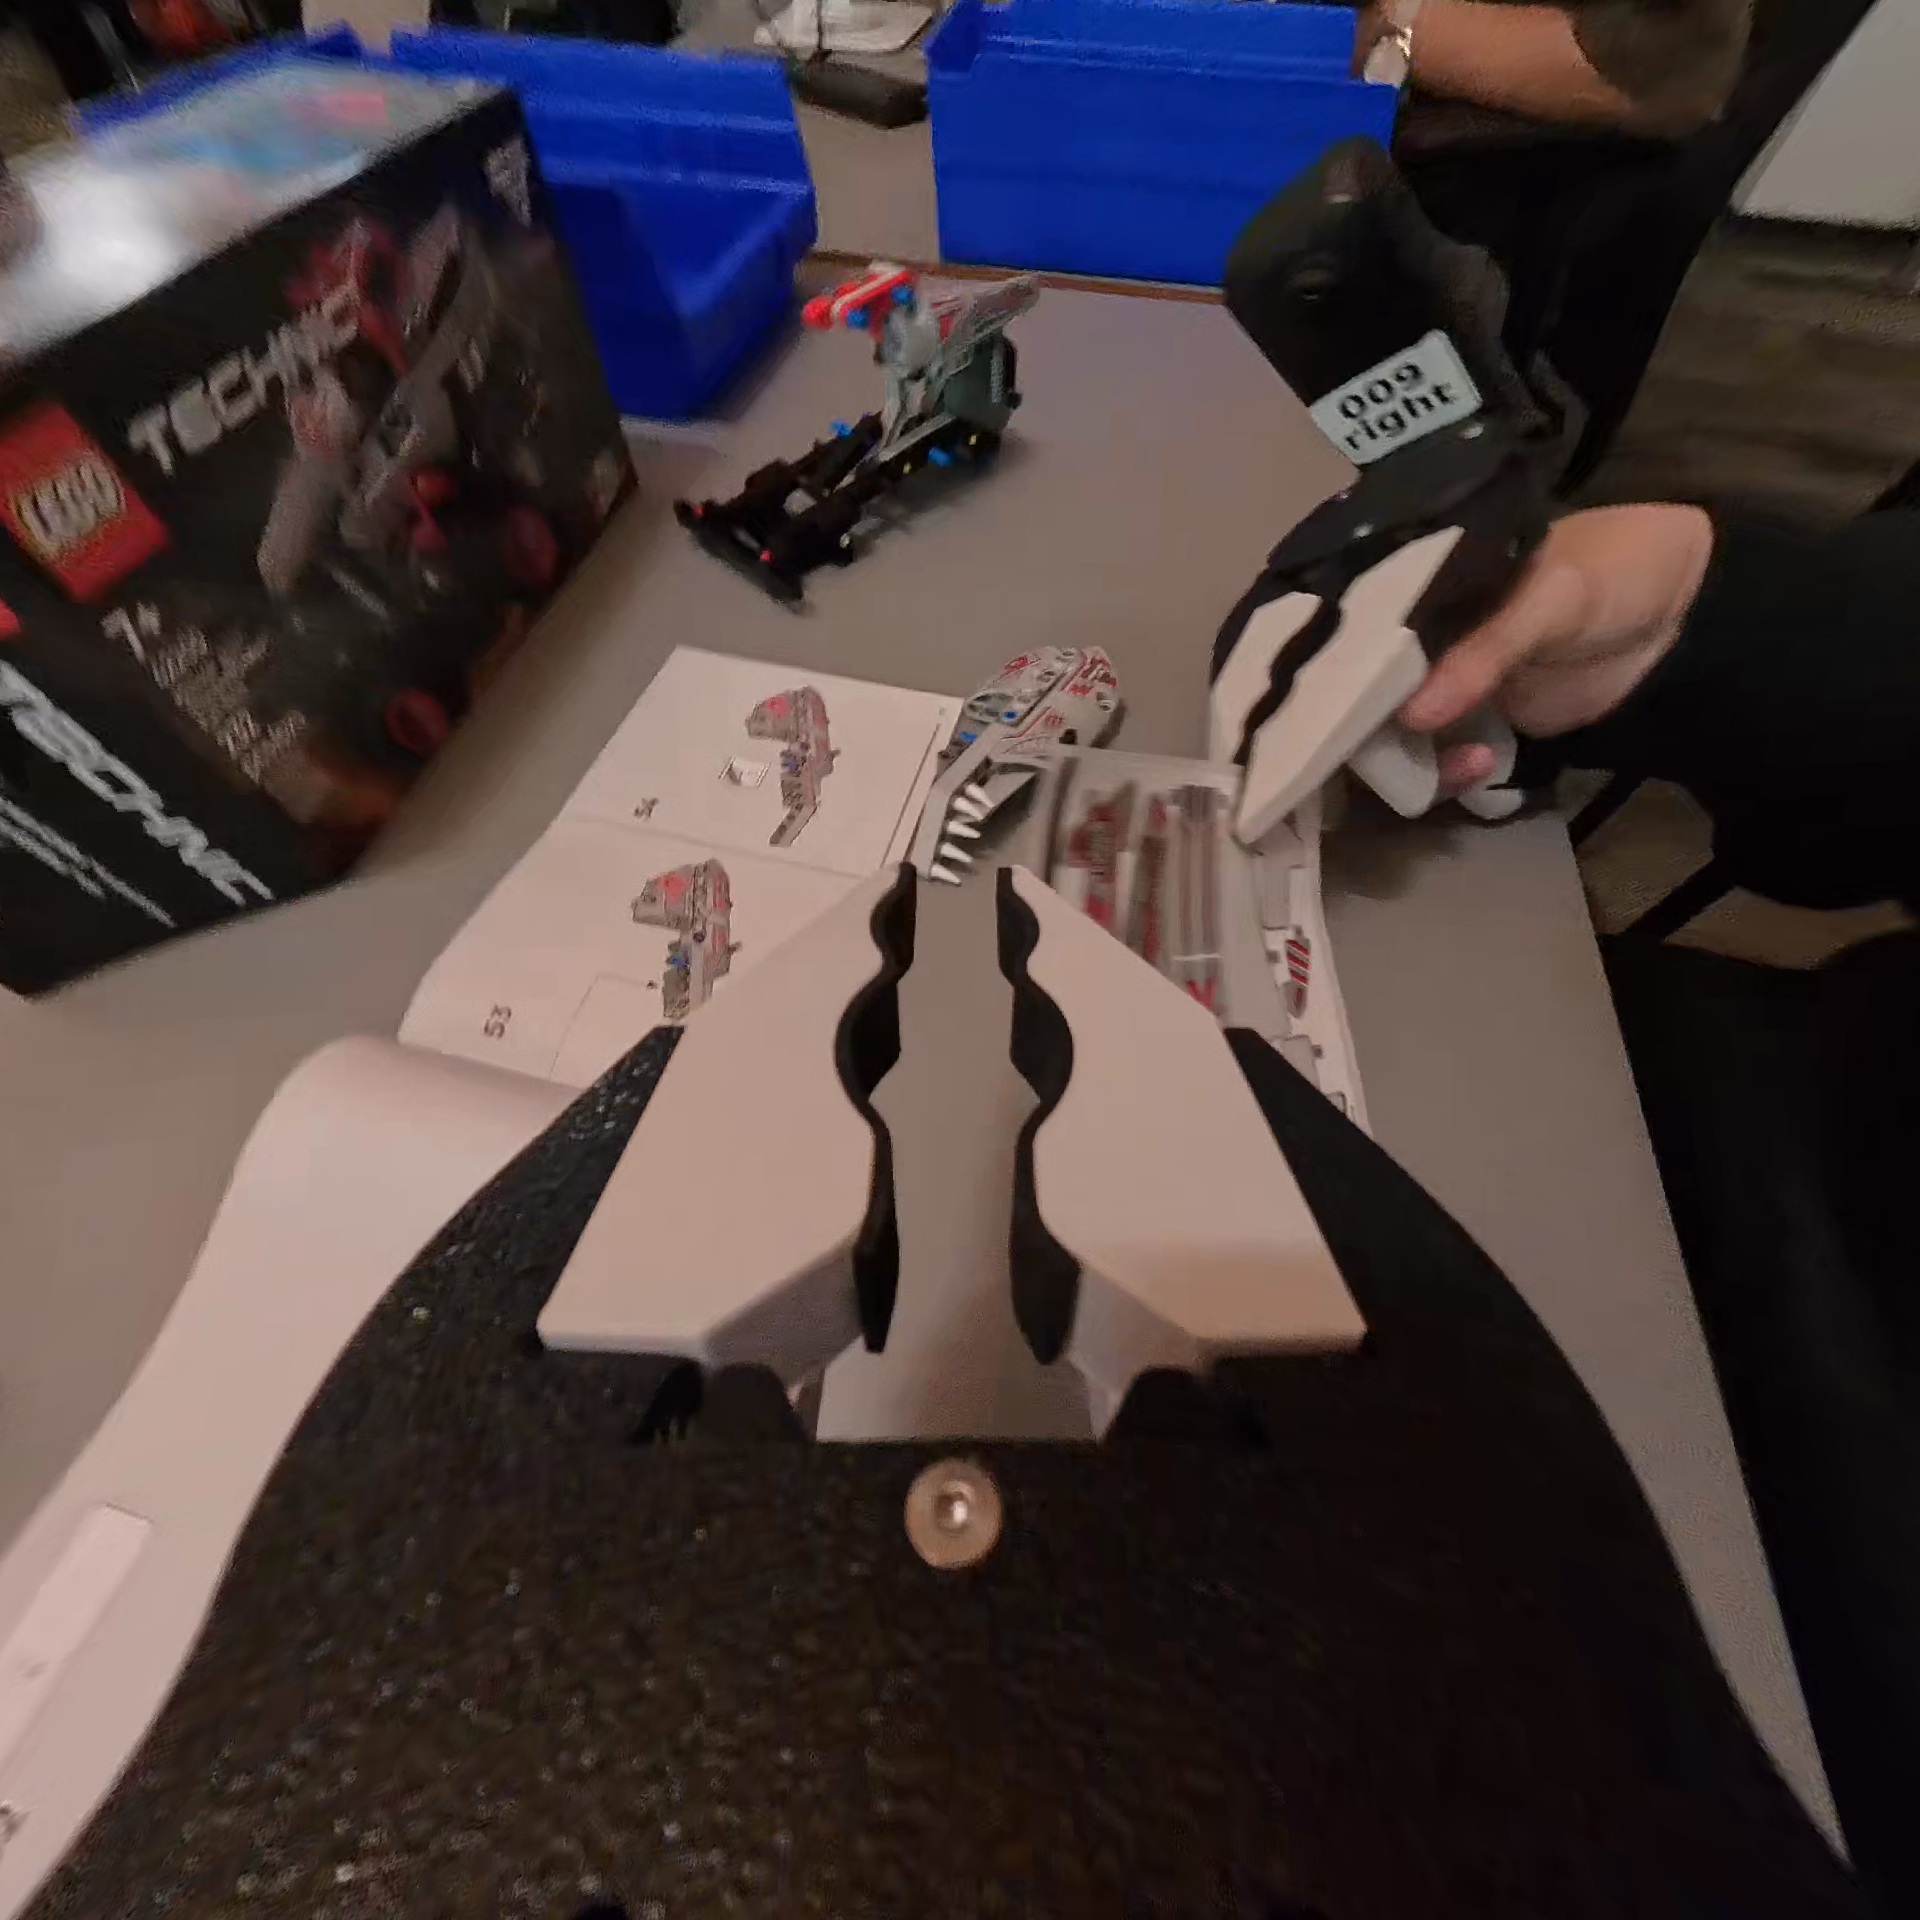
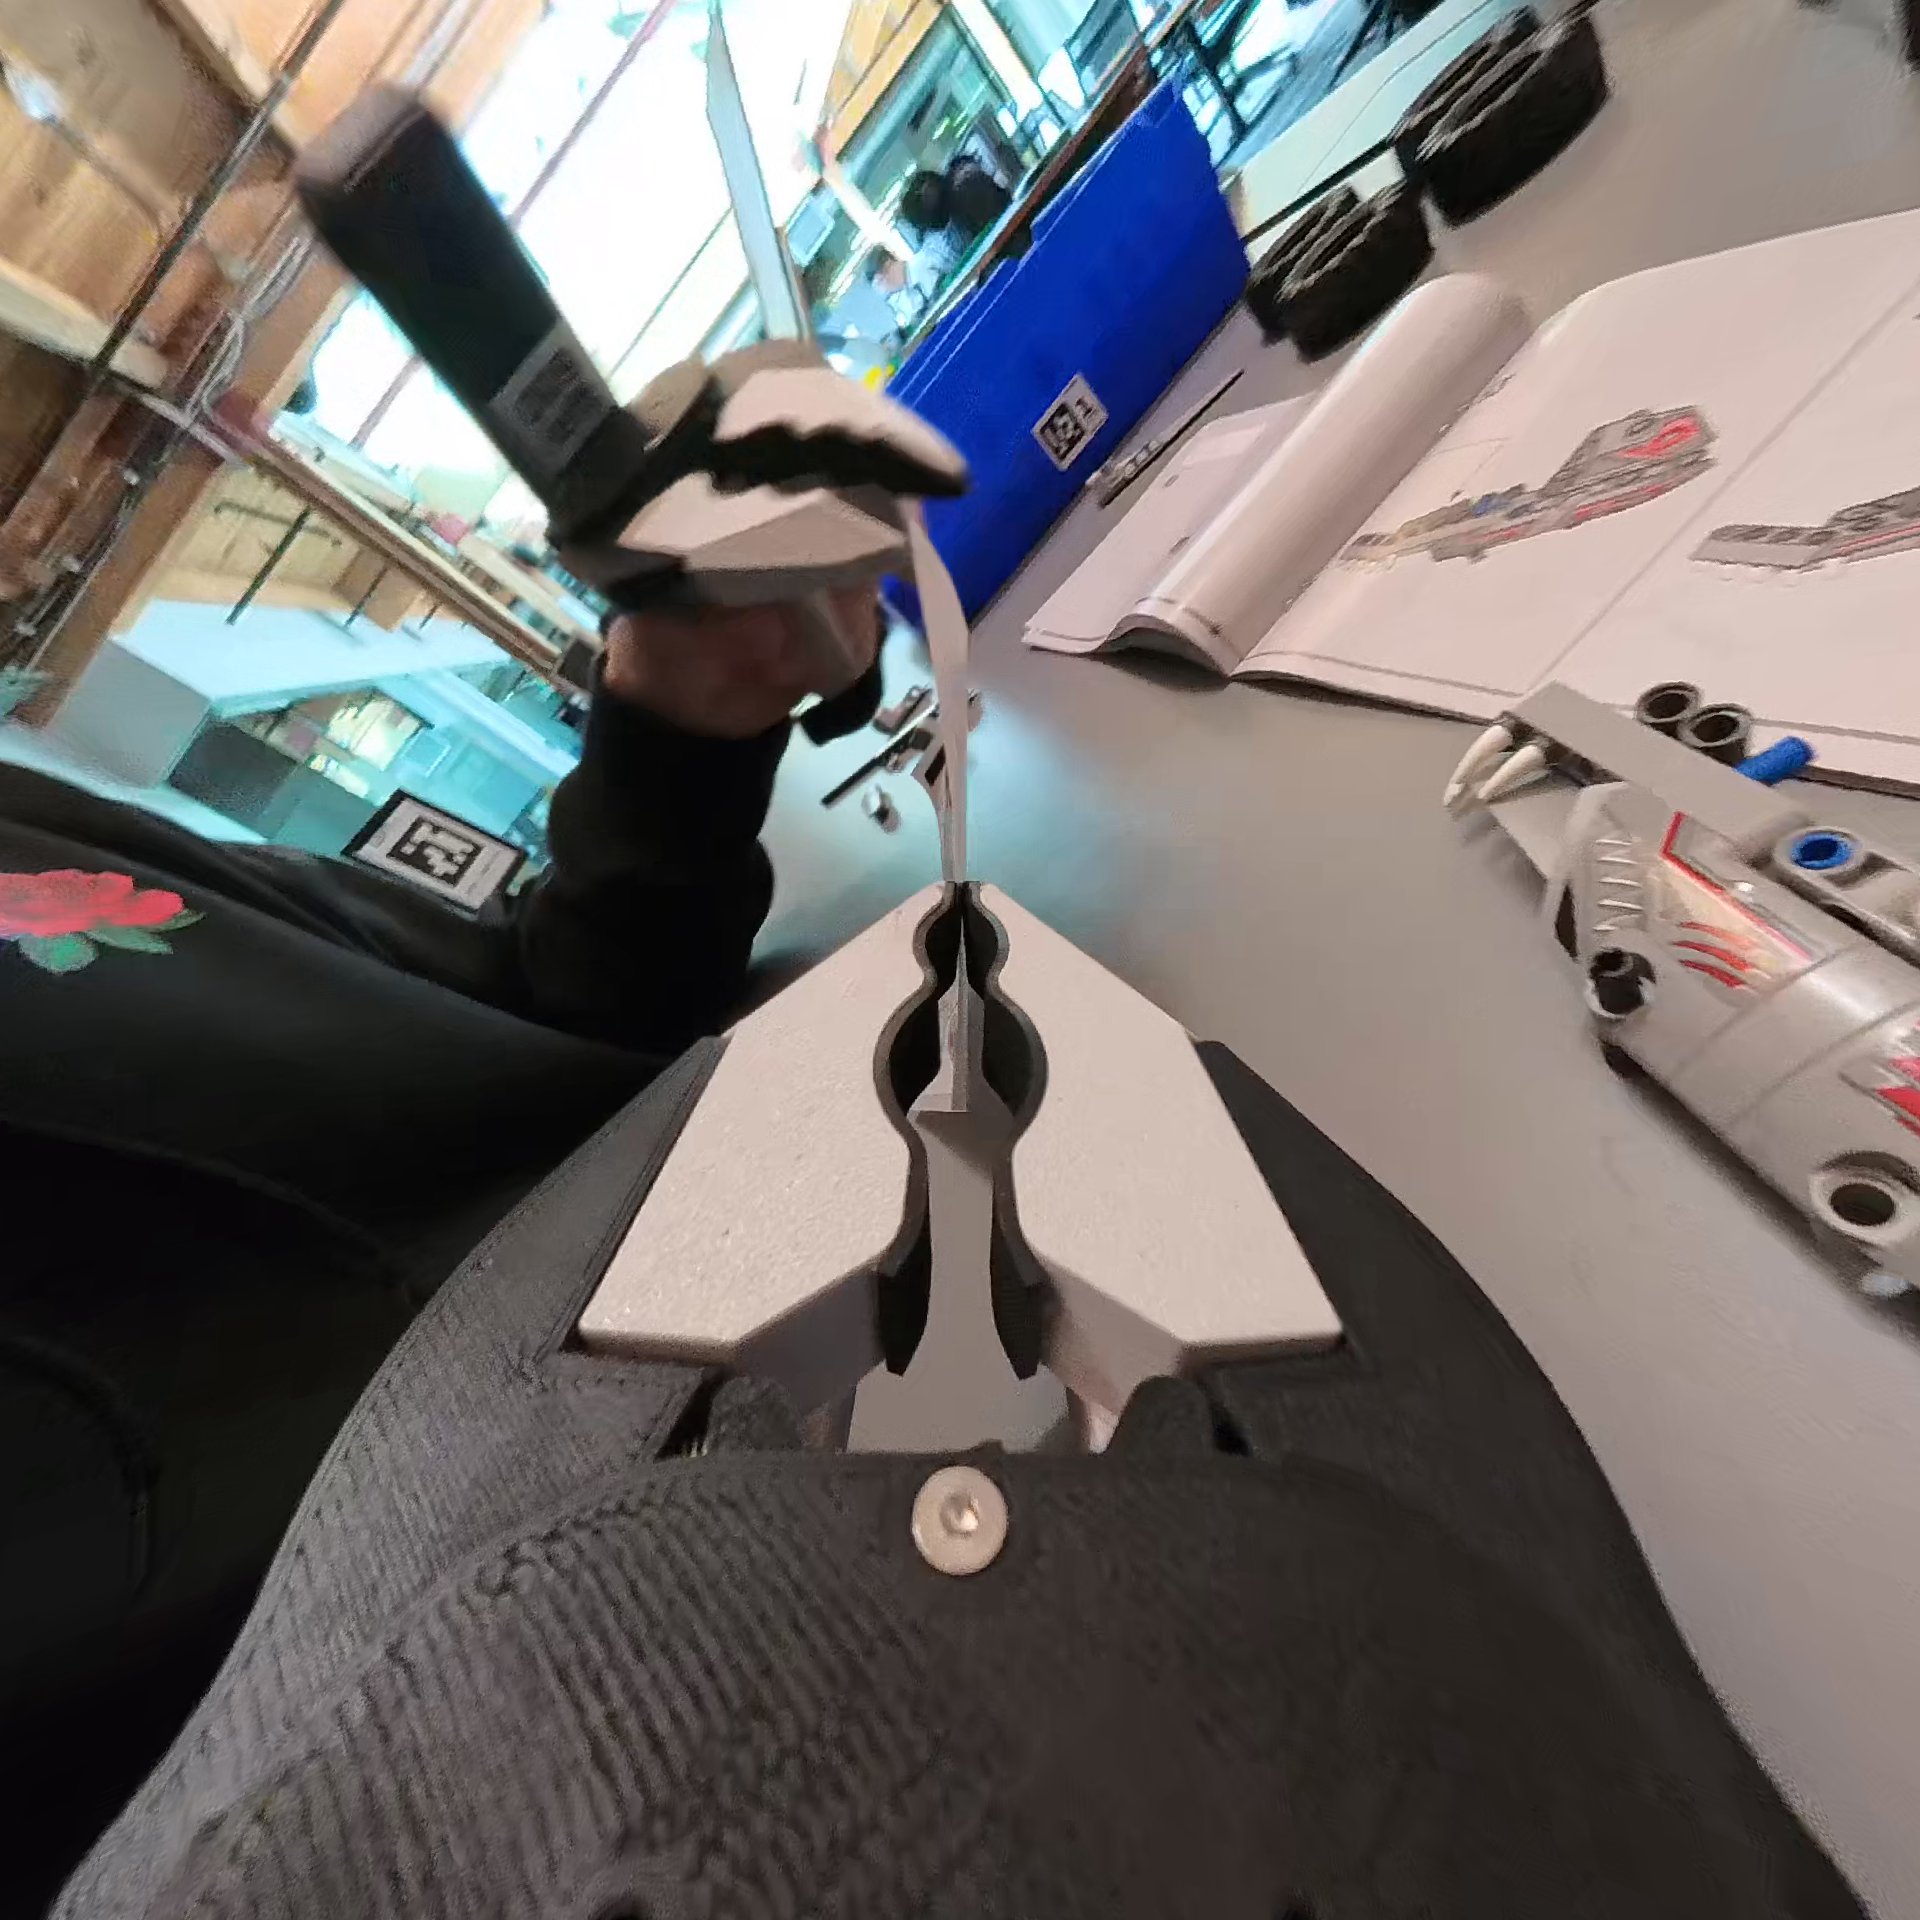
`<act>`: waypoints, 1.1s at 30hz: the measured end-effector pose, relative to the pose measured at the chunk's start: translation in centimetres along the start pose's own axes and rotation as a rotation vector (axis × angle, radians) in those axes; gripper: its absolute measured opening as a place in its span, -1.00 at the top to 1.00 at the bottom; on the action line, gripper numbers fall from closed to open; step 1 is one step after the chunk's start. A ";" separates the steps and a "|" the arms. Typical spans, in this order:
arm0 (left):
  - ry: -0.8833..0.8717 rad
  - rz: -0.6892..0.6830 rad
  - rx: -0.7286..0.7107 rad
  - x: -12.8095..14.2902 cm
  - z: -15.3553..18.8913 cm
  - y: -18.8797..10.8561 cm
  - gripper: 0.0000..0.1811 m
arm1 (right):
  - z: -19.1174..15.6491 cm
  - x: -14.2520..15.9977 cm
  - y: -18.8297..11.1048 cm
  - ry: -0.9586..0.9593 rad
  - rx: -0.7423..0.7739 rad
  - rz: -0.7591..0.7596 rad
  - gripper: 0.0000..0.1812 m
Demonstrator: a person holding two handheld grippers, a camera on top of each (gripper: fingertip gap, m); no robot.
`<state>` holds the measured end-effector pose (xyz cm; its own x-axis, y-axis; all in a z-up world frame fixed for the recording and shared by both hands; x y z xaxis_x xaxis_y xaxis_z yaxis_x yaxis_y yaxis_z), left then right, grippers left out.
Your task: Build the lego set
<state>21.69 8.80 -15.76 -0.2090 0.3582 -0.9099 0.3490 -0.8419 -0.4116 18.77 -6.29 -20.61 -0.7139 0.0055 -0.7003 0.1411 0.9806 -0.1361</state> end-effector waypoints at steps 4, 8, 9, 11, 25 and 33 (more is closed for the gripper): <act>0.162 0.012 -0.128 -0.7 2.7 0.4 0.83 | 0.0 0.1 0.3 0.031 0.025 0.033 1.00; 0.244 -0.009 -0.078 -0.2 5.3 1.5 0.86 | -1.0 -0.1 0.5 0.102 -0.058 0.107 1.00; 0.241 -0.018 -0.050 0.1 5.7 1.9 0.87 | -1.1 -0.2 0.5 0.126 -0.079 0.131 1.00; 0.218 -0.016 -0.024 0.6 6.1 2.5 0.86 | -1.6 -0.3 0.5 0.161 -0.122 0.160 1.00; 0.086 0.097 0.121 -0.6 7.1 1.6 0.86 | -4.0 -0.5 0.8 0.155 -0.214 0.251 1.00; 0.116 0.048 0.092 -0.4 7.1 1.7 0.87 | -4.0 -0.2 1.3 -0.031 -0.003 0.179 1.00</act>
<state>15.90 4.33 -15.77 -0.0857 0.3566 -0.9303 0.2700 -0.8905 -0.3662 16.33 -4.21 -17.80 -0.6563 0.1742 -0.7342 0.2621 0.9650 -0.0054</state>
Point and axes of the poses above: each gripper's, where its closed fingertips meet, y out along the fingers, x out of its underside, z = x × y across the jaws, the point moved 5 cm from there along -y, back along the fingers, and after that the axes turned 3 degrees about x, right-handed, at the moved point
